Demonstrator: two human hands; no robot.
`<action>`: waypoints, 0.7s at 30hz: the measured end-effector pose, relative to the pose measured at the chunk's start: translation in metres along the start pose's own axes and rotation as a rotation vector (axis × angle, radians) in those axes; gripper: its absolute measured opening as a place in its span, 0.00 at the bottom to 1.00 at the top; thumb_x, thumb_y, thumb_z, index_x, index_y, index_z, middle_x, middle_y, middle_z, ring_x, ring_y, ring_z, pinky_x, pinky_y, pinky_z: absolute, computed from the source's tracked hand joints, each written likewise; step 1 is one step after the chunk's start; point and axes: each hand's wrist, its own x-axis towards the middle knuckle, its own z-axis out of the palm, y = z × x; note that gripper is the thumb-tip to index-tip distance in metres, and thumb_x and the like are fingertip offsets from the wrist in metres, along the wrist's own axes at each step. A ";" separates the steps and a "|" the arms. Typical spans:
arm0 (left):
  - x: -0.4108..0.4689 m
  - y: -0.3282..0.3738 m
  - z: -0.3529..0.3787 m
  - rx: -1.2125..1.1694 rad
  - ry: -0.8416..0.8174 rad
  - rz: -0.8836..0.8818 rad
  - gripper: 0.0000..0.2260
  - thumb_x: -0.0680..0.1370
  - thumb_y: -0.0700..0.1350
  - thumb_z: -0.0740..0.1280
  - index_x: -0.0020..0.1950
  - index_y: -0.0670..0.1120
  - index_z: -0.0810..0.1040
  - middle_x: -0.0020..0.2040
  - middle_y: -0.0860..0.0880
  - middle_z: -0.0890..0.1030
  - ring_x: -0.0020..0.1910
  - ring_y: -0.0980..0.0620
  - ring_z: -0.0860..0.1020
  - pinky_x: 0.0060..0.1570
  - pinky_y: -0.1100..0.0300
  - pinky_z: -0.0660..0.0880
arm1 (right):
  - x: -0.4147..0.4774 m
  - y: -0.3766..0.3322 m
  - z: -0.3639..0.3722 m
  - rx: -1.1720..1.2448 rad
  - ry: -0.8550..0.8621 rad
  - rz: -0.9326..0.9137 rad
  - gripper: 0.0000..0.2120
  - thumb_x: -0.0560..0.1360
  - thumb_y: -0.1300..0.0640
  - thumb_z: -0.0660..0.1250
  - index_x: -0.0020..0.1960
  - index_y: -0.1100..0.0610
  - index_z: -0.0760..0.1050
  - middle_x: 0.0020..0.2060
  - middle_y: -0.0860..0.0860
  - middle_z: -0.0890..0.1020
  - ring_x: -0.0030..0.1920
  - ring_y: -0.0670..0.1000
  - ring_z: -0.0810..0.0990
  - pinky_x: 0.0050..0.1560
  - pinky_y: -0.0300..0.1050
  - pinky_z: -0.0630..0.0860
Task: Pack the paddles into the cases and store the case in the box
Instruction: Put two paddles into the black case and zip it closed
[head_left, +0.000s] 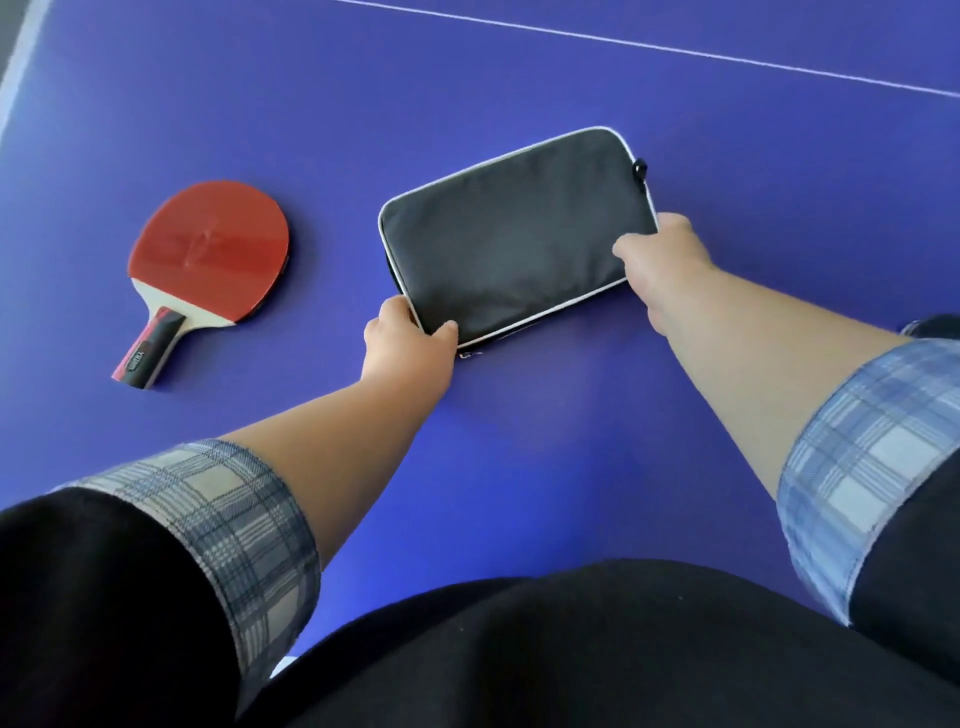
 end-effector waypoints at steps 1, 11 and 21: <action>-0.014 -0.006 0.003 -0.002 -0.034 -0.012 0.12 0.74 0.54 0.65 0.55 0.54 0.69 0.57 0.50 0.73 0.40 0.47 0.78 0.34 0.56 0.73 | -0.010 0.011 -0.009 -0.001 0.001 0.006 0.15 0.68 0.58 0.59 0.54 0.52 0.73 0.39 0.47 0.73 0.34 0.51 0.65 0.29 0.39 0.62; -0.153 -0.059 0.047 0.116 -0.528 -0.184 0.11 0.74 0.56 0.70 0.53 0.54 0.74 0.53 0.49 0.81 0.51 0.49 0.82 0.48 0.53 0.82 | -0.064 0.111 -0.081 -0.118 -0.102 -0.038 0.15 0.71 0.57 0.62 0.57 0.51 0.74 0.46 0.51 0.79 0.42 0.54 0.76 0.36 0.44 0.71; -0.243 -0.060 0.129 0.192 -0.566 -0.173 0.37 0.65 0.71 0.66 0.71 0.73 0.55 0.46 0.49 0.81 0.36 0.50 0.76 0.40 0.57 0.76 | -0.122 0.179 -0.116 -0.242 -0.231 -0.237 0.32 0.76 0.49 0.65 0.78 0.55 0.62 0.75 0.52 0.64 0.61 0.55 0.76 0.52 0.45 0.73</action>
